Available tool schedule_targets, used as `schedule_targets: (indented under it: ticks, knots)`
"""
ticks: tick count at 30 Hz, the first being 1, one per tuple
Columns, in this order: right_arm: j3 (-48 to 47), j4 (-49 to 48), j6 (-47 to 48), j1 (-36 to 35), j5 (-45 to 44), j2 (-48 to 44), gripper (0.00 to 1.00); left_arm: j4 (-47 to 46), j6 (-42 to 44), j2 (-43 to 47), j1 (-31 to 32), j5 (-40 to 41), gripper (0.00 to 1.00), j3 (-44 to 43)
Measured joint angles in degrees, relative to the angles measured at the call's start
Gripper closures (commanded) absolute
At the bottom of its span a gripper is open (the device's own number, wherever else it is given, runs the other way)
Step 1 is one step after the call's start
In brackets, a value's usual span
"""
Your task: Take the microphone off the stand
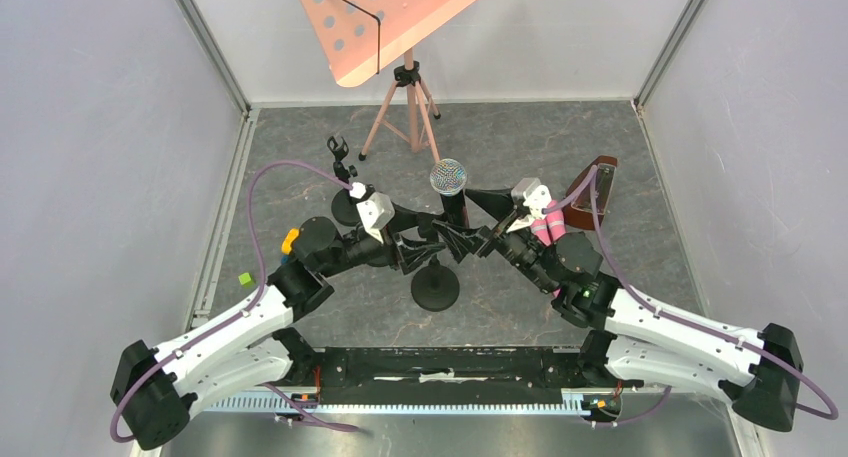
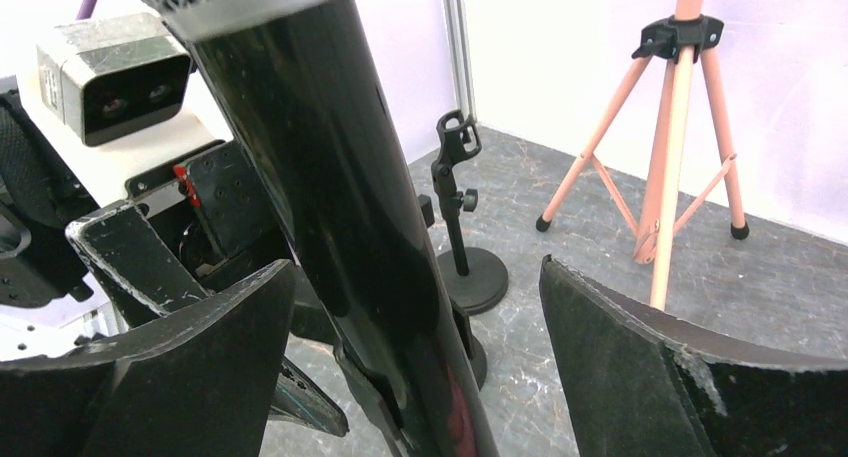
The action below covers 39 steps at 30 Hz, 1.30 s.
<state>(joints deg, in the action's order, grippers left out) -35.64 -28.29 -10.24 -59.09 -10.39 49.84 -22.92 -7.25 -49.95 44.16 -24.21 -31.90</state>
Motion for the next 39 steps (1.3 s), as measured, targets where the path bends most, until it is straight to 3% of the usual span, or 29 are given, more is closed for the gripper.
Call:
schedule_targets:
  ticks: [5,10,16,19,22,39]
  knots:
    - [-0.81,-2.58,-0.02,0.00,-0.46,1.84,0.03,-2.12,-0.87,-0.15,-0.24,-0.42,0.42,-0.02]
    - [-2.97,-2.84,0.04,0.00,-2.49,4.94,0.05,-2.95,-1.66,-0.85,-0.44,-0.83,0.64,0.00]
    - [-4.13,-2.64,-0.35,-0.09,-7.54,8.15,0.05,-4.22,-2.40,-1.01,-0.81,-1.66,0.62,0.68]
    - [-4.13,-2.86,-0.61,-0.48,-8.68,8.39,0.06,-4.98,-2.54,-1.01,-0.87,-1.62,0.47,1.11]
    - [-4.09,-3.23,-0.66,-0.70,-9.33,8.57,0.06,-5.49,-2.84,-1.01,-0.87,-1.64,0.44,1.44]
    - [0.13,-11.78,-1.75,-0.92,-8.92,9.07,0.05,-4.22,-3.26,-2.14,-0.79,-1.62,0.87,2.14]
